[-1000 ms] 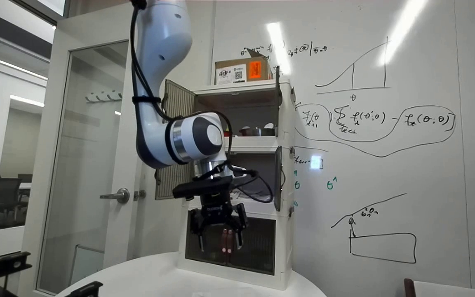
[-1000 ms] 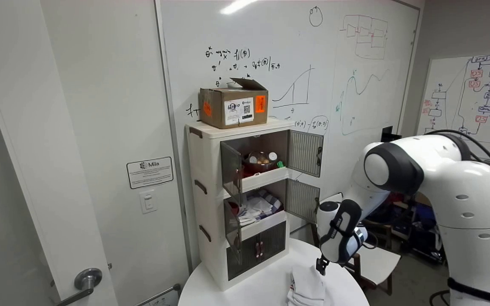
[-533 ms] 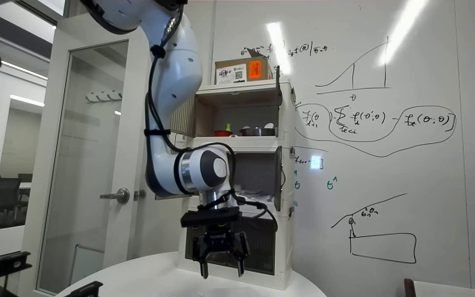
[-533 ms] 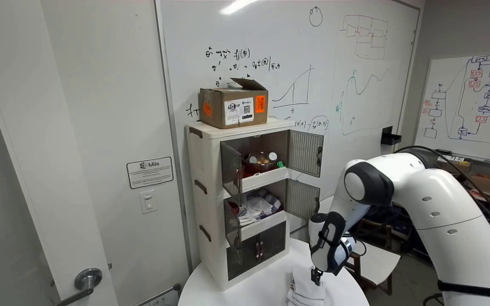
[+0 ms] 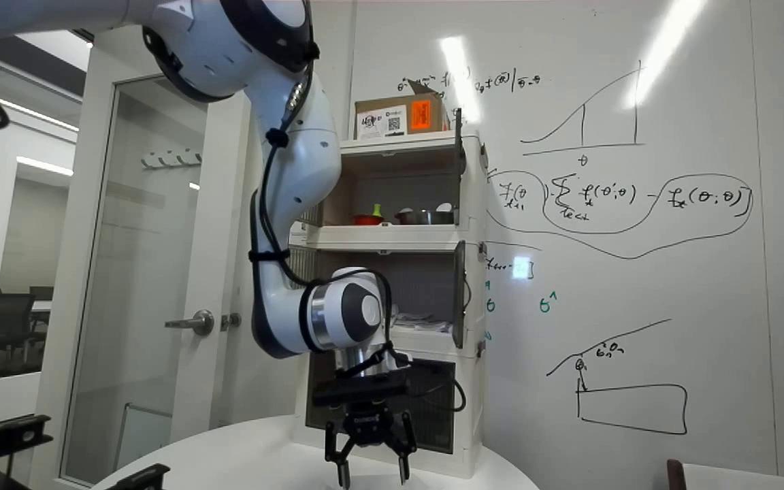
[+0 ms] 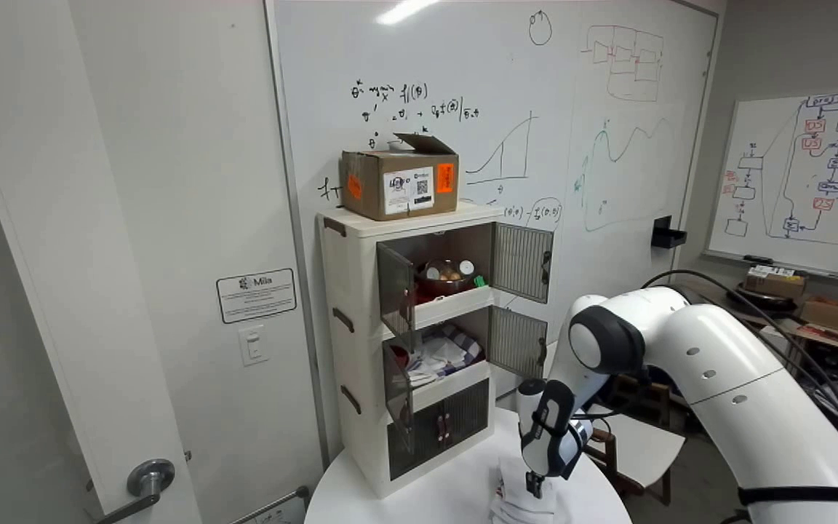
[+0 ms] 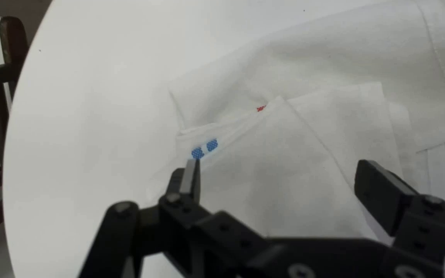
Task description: Put one towel in the middle cabinet
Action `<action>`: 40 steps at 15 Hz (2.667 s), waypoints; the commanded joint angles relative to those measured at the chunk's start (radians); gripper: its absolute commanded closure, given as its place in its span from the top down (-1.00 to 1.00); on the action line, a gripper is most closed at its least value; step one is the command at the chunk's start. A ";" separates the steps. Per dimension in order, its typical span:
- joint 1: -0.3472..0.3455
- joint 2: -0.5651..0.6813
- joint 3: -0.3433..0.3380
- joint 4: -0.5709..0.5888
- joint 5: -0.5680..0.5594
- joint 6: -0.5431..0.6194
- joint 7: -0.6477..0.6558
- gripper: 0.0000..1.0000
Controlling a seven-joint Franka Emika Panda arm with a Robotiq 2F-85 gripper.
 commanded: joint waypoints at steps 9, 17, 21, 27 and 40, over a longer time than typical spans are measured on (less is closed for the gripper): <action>0.130 0.190 -0.103 0.154 0.001 0.017 0.030 1.00; 0.165 0.247 -0.125 0.206 0.001 0.015 0.042 1.00; 0.180 0.276 -0.149 0.226 -0.002 0.019 0.049 1.00; 0.167 0.243 -0.124 0.196 -0.001 0.003 0.020 1.00; 0.191 0.237 -0.134 0.184 -0.006 0.014 0.043 1.00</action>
